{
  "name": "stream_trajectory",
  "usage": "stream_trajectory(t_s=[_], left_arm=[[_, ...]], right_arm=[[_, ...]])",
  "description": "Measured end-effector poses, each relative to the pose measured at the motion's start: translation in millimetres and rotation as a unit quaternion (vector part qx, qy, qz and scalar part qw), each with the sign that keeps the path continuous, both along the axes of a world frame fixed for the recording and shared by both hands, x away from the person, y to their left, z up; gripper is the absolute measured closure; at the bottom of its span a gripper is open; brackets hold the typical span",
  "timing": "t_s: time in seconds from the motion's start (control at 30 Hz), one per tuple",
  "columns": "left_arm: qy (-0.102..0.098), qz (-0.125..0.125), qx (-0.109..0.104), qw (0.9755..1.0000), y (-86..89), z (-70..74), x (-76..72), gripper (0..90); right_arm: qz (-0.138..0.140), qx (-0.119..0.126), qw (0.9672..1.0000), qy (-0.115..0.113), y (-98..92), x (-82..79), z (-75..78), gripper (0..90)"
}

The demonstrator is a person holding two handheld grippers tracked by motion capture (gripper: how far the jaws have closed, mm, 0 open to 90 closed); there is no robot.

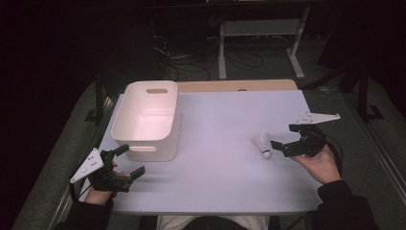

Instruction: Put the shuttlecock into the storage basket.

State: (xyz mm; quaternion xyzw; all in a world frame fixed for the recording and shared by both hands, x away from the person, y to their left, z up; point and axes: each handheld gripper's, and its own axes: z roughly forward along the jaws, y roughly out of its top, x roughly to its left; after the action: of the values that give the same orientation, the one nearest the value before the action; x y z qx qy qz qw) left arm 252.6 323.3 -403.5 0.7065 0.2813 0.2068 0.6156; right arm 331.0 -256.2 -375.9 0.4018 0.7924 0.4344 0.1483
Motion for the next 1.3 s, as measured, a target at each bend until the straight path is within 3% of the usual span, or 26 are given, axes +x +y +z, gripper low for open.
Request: stream_trajectory(t_s=[1.3], left_arm=[[0.000,-0.002,0.001,1.0000,0.1,0.0,0.0,0.0]], right_arm=[[0.000,-0.021,0.9990,0.040,0.2,41.7,-11.2,3.7]])
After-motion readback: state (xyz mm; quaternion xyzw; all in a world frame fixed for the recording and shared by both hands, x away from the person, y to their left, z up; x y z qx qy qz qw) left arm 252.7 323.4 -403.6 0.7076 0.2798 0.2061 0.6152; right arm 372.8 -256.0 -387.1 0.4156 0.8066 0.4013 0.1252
